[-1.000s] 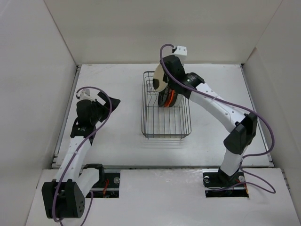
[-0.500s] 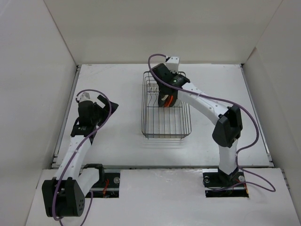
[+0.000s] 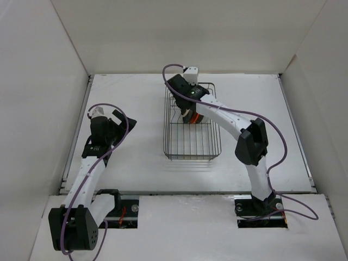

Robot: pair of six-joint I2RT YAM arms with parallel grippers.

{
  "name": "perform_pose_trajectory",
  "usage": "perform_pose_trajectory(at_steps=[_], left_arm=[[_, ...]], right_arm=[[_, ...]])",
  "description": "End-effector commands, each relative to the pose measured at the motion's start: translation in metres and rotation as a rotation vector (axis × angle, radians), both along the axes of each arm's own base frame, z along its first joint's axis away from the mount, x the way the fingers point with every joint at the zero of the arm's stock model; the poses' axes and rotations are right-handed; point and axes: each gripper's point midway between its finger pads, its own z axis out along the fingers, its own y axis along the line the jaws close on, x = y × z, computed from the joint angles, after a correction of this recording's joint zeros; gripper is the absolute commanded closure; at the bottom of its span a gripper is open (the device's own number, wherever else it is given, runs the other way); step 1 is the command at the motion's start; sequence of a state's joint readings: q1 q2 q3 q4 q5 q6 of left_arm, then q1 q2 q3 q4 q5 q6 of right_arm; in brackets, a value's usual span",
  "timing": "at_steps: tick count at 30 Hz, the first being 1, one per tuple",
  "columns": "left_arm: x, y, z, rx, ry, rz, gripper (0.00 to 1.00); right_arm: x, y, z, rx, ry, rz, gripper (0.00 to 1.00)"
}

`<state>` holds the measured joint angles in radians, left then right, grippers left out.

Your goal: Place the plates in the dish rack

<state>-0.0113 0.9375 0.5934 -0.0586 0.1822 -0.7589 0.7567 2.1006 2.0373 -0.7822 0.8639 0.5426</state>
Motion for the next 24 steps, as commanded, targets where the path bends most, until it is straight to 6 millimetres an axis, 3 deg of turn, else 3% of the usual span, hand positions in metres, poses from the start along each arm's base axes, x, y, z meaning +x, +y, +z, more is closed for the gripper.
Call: perform_pose_trajectory(at_steps=[1, 5, 7, 8, 9, 10, 14, 18, 19, 21, 22, 23, 24], left_arm=[[0.007, 0.000, 0.026, 0.017, -0.077, -0.006, 0.00], [0.005, 0.000, 0.022, 0.017, -0.068, -0.006, 0.00], [0.006, 0.000, 0.020, 0.017, -0.059, -0.006, 0.00], [0.006, 0.000, 0.020, 0.017, -0.058, -0.006, 0.00], [0.006, 0.000, 0.020, 0.017, -0.058, -0.006, 0.00], [0.006, 0.000, 0.020, 0.017, -0.058, -0.006, 0.00], [0.007, 0.002, 0.022, 0.022, -0.058, 0.002, 0.00], [0.010, 0.002, 0.034, 0.029, -0.072, -0.002, 0.00], [0.012, 0.004, 0.036, 0.034, -0.069, 0.006, 0.00], [0.016, 0.008, 0.053, 0.070, -0.080, 0.009, 0.00], [0.017, 0.008, 0.058, 0.081, -0.080, 0.003, 0.00], [0.018, 0.014, 0.059, 0.110, -0.058, 0.022, 0.00], [0.023, 0.018, 0.081, 0.146, -0.096, 0.022, 0.00]], right_arm=[[-0.001, 0.008, 0.019, 0.002, -0.041, 0.001, 1.00], [-0.001, 0.008, 0.019, 0.002, -0.041, 0.001, 1.00], [-0.001, 0.010, 0.018, 0.009, -0.034, 0.010, 0.95], [-0.003, 0.010, 0.013, 0.006, -0.021, 0.017, 0.65], [-0.001, 0.012, 0.014, 0.006, -0.028, 0.022, 0.48], [-0.002, 0.015, 0.008, 0.014, -0.014, 0.036, 0.40], [-0.007, 0.029, 0.019, 0.026, -0.022, 0.093, 0.29], [-0.017, 0.036, 0.072, 0.064, -0.099, 0.141, 0.08], [-0.024, 0.030, 0.097, 0.080, -0.123, 0.170, 0.02], [-0.037, 0.032, 0.122, 0.124, -0.151, 0.234, 0.00], [-0.050, 0.020, 0.148, 0.138, -0.201, 0.269, 0.00], [-0.057, 0.013, 0.159, 0.146, -0.223, 0.289, 0.00], [-0.061, 0.003, 0.166, 0.159, -0.238, 0.306, 0.00]])
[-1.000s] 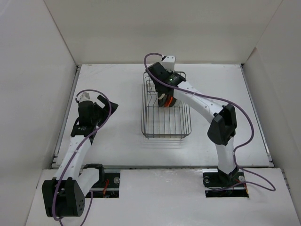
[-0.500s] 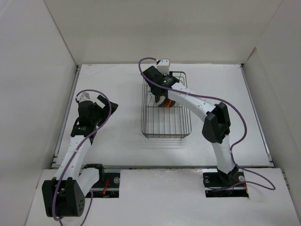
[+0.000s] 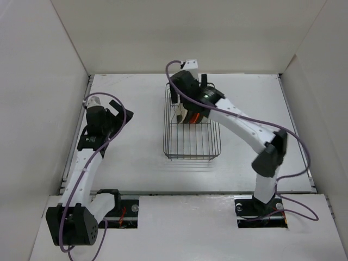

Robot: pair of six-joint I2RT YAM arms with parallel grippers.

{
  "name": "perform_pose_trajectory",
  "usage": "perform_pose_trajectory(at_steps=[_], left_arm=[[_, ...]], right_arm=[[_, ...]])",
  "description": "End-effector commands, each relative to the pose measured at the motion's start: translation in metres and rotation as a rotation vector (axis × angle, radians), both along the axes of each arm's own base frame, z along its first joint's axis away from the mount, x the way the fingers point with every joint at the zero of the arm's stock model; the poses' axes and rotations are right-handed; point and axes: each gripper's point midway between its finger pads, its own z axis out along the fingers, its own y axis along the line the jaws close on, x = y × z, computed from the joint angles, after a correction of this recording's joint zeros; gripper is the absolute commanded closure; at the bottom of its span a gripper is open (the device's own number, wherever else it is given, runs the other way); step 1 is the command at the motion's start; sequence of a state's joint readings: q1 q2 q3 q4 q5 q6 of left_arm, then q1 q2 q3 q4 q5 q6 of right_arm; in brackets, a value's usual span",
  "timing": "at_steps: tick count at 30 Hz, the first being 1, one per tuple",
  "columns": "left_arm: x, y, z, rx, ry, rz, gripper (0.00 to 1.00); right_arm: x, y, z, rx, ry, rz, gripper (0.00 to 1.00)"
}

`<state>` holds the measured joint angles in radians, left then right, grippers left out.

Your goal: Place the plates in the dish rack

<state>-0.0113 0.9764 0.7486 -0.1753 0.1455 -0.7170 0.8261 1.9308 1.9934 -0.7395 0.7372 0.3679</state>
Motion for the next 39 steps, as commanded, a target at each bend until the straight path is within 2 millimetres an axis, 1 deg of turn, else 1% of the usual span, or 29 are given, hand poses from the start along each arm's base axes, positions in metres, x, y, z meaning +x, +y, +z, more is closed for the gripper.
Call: perform_pose_trajectory(at_steps=[1, 2, 3, 4, 5, 6, 7, 8, 9, 10, 11, 12, 13, 15, 16, 17, 19, 22, 23, 24, 25, 26, 27, 29, 30, 32, 34, 35, 39], left_arm=[[0.016, 0.018, 0.067, 0.127, -0.103, 0.034, 0.00], [0.015, 0.022, 0.059, 0.156, -0.071, 0.040, 0.00], [0.020, 0.025, 0.085, 0.181, -0.115, 0.045, 0.00], [0.021, 0.030, 0.094, 0.222, -0.124, 0.045, 0.00], [0.020, 0.033, 0.105, 0.243, -0.139, 0.055, 0.00], [0.020, 0.039, 0.108, 0.268, -0.125, 0.074, 0.00], [0.021, 0.042, 0.127, 0.274, -0.158, 0.094, 0.00], [0.021, 0.044, 0.132, 0.277, -0.169, 0.104, 0.00], [0.021, 0.044, 0.132, 0.277, -0.169, 0.104, 0.00], [0.021, 0.045, 0.132, 0.281, -0.168, 0.113, 0.00], [0.022, 0.045, 0.134, 0.281, -0.177, 0.114, 0.00], [0.022, 0.048, 0.134, 0.288, -0.176, 0.129, 0.00], [0.020, 0.051, 0.137, 0.295, -0.183, 0.147, 0.00], [0.016, 0.059, 0.134, 0.307, -0.177, 0.178, 0.00], [0.014, 0.061, 0.137, 0.311, -0.185, 0.190, 0.00], [0.012, 0.063, 0.136, 0.317, -0.184, 0.201, 0.00], [0.010, 0.063, 0.133, 0.318, -0.172, 0.200, 0.00], [0.009, 0.065, 0.131, 0.323, -0.160, 0.206, 0.00], [0.009, 0.065, 0.131, 0.323, -0.160, 0.206, 0.00], [0.007, 0.065, 0.133, 0.322, -0.169, 0.208, 0.00], [0.006, 0.065, 0.131, 0.323, -0.160, 0.206, 0.00], [0.006, 0.067, 0.136, 0.327, -0.169, 0.219, 0.00], [0.004, 0.070, 0.134, 0.328, -0.156, 0.237, 0.00], [0.000, 0.070, 0.139, 0.327, -0.165, 0.239, 0.00], [-0.001, 0.070, 0.143, 0.327, -0.168, 0.240, 0.00], [-0.003, 0.067, 0.146, 0.311, -0.181, 0.233, 0.00], [-0.006, 0.066, 0.151, 0.306, -0.189, 0.225, 0.00], [-0.007, 0.063, 0.153, 0.300, -0.191, 0.212, 0.00], [-0.015, 0.064, 0.163, 0.277, -0.193, 0.235, 0.00]], right_arm=[[-0.030, -0.048, 0.115, 0.175, -0.210, 0.083, 0.00], [-0.038, -0.056, 0.118, 0.181, -0.216, 0.083, 0.00], [-0.034, -0.074, 0.119, 0.202, -0.205, 0.087, 0.00], [-0.037, -0.087, 0.120, 0.215, -0.203, 0.087, 0.00], [-0.048, -0.107, 0.119, 0.221, -0.201, 0.078, 0.00], [-0.053, -0.120, 0.119, 0.226, -0.204, 0.067, 0.00], [-0.054, -0.140, 0.117, 0.231, -0.205, 0.039, 0.00], [-0.058, -0.155, 0.101, 0.211, -0.180, 0.010, 0.00], [-0.070, -0.170, 0.111, 0.232, -0.212, -0.002, 0.00], [-0.074, -0.184, 0.111, 0.229, -0.226, -0.050, 0.00], [-0.080, -0.194, 0.110, 0.216, -0.233, -0.081, 0.00], [-0.093, -0.205, 0.112, 0.230, -0.245, -0.109, 0.00], [-0.098, -0.210, 0.115, 0.232, -0.261, -0.122, 0.00], [-0.110, -0.219, 0.113, 0.237, -0.258, -0.137, 0.00], [-0.119, -0.223, 0.120, 0.258, -0.275, -0.140, 0.00], [-0.124, -0.227, 0.121, 0.266, -0.280, -0.153, 0.00], [-0.135, -0.235, 0.121, 0.272, -0.286, -0.166, 0.00], [-0.147, -0.245, 0.126, 0.282, -0.304, -0.188, 0.00], [-0.152, -0.248, 0.130, 0.293, -0.320, -0.187, 0.00], [-0.153, -0.249, 0.127, 0.283, -0.306, -0.188, 0.00], [-0.159, -0.254, 0.131, 0.284, -0.315, -0.197, 0.00], [-0.165, -0.257, 0.138, 0.305, -0.331, -0.200, 0.00], [-0.167, -0.260, 0.140, 0.301, -0.332, -0.208, 0.00], [-0.178, -0.267, 0.145, 0.302, -0.341, -0.217, 0.00], [-0.185, -0.271, 0.154, 0.323, -0.370, -0.215, 0.00], [-0.193, -0.278, 0.153, 0.317, -0.369, -0.225, 0.00], [-0.202, -0.283, 0.158, 0.329, -0.386, -0.224, 0.00], [-0.203, -0.285, 0.155, 0.319, -0.379, -0.235, 0.00], [-0.216, -0.296, 0.157, 0.315, -0.389, -0.255, 0.00]])
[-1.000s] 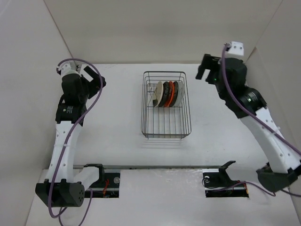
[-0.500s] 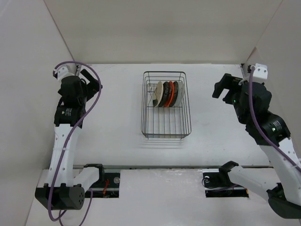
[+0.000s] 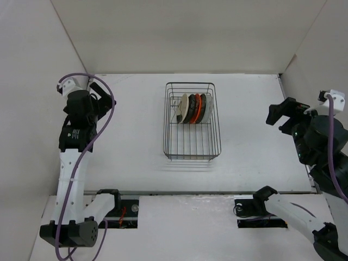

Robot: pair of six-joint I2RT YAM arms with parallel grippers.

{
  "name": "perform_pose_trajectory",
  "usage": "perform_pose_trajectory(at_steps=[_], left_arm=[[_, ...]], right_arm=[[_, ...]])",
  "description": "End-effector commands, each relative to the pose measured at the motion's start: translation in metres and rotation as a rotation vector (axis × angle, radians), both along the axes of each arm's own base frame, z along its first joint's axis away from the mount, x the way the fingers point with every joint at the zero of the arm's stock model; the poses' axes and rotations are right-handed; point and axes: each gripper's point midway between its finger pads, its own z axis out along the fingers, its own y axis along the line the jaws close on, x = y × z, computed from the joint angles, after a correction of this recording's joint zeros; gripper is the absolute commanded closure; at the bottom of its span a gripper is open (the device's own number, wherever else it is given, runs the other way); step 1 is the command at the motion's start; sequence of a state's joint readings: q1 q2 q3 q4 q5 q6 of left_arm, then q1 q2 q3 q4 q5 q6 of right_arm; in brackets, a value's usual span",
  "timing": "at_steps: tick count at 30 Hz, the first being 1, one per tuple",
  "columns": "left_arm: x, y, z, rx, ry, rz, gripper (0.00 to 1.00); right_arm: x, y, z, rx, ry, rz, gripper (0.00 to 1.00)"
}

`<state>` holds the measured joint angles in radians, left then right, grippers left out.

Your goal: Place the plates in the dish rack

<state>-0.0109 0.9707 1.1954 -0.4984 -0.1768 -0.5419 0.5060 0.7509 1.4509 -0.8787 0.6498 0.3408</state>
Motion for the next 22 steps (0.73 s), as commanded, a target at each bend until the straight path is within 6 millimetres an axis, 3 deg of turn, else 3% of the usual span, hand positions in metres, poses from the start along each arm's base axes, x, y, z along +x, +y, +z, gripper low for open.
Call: perform_pose_trajectory(at_steps=[1, 2, 7, 10, 17, 22], left_arm=[[-0.011, 0.002, 0.040, -0.019, -0.097, 0.016, 0.00], [-0.015, 0.003, 0.040, -0.015, -0.084, 0.025, 0.00], [-0.029, 0.005, 0.077, -0.013, -0.155, 0.033, 0.00], [-0.033, 0.005, 0.084, -0.004, -0.162, 0.029, 0.00], [-0.043, 0.007, 0.093, 0.007, -0.182, 0.035, 0.00], [-0.043, 0.007, 0.093, 0.007, -0.182, 0.035, 0.00]], right_arm=[[-0.016, -0.014, 0.011, 0.011, -0.022, -0.031, 0.00], [-0.018, -0.017, 0.015, 0.014, -0.032, -0.043, 0.00], [-0.039, -0.030, 0.021, 0.009, -0.041, -0.051, 0.00], [-0.048, -0.036, 0.022, 0.008, -0.043, -0.050, 0.00], [-0.067, -0.049, 0.029, 0.010, -0.067, -0.053, 0.00], [-0.066, -0.049, 0.029, 0.009, -0.068, -0.055, 0.00]])
